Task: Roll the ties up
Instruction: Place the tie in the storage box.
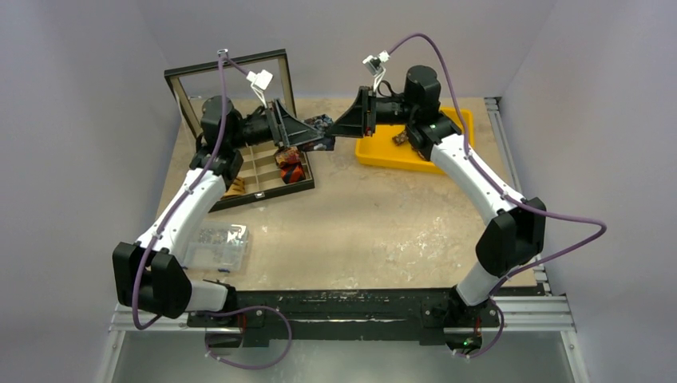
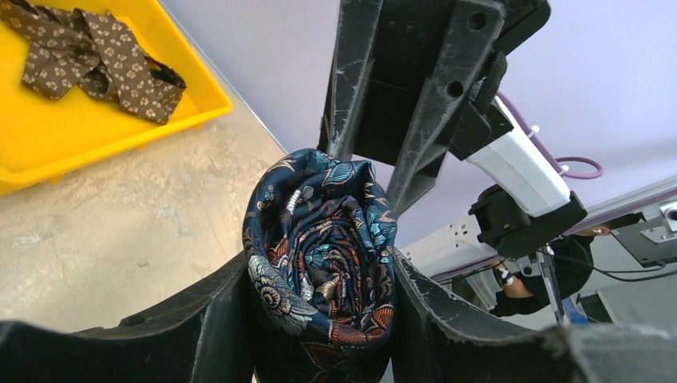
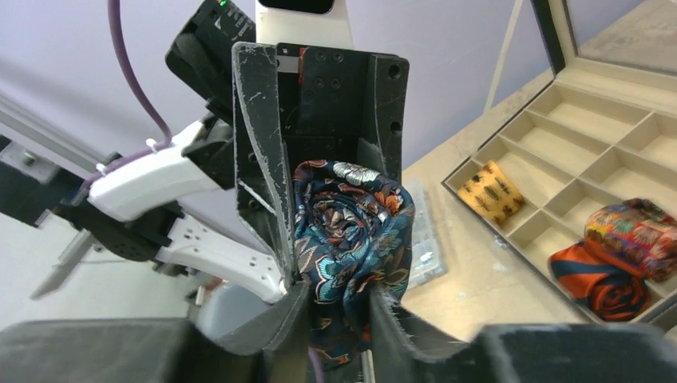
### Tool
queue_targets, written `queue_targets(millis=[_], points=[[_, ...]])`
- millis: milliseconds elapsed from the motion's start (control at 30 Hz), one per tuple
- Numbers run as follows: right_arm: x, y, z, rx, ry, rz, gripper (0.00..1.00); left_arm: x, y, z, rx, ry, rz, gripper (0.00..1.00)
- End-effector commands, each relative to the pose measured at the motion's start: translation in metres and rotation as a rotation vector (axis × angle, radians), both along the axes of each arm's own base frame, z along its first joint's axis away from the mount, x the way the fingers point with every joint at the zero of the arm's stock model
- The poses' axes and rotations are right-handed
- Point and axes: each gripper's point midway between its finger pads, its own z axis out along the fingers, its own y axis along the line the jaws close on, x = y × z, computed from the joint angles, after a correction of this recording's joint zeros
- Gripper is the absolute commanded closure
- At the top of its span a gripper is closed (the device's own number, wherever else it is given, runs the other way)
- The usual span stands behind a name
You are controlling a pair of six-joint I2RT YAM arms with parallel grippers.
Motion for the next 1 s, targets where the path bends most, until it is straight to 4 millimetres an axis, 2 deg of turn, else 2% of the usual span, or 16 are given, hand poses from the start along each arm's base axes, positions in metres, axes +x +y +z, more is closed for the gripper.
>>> queue_targets(millis=[0,33,167,233,400,533,667,800,967], points=[[-0.002,-0.007,0.016,0.001,-0.085,-0.037,0.53,-0.010,0.004,0.009,0.049,-0.027,0.019,1.00],[0.004,-0.010,0.009,-0.030,-0.073,-0.072,0.42,-0.008,0.008,0.006,0.065,-0.017,0.031,1.00],[0.044,-0.030,-0.018,-0.207,-0.142,-0.283,0.10,-0.002,0.027,-0.013,0.146,0.034,0.092,1.00],[0.070,-0.048,-0.036,-0.347,-0.203,-0.424,0.03,-0.001,0.039,-0.020,0.194,0.039,0.134,1.00],[0.104,-0.097,-0.066,-0.619,-0.332,-0.667,0.02,0.000,0.064,-0.038,0.234,0.082,0.208,1.00],[0.116,-0.136,-0.091,-0.865,-0.452,-0.761,0.02,-0.002,0.076,-0.047,0.290,0.090,0.231,1.00],[0.123,-0.169,-0.099,-1.066,-0.548,-0.797,0.02,-0.001,0.085,-0.051,0.326,0.082,0.248,1.00],[0.128,-0.192,-0.086,-1.166,-0.667,-0.815,0.02,0.004,0.096,-0.052,0.359,0.066,0.282,1.00],[0.125,-0.201,-0.064,-1.212,-0.792,-0.789,0.01,0.012,0.117,-0.055,0.400,0.063,0.337,1.00]])
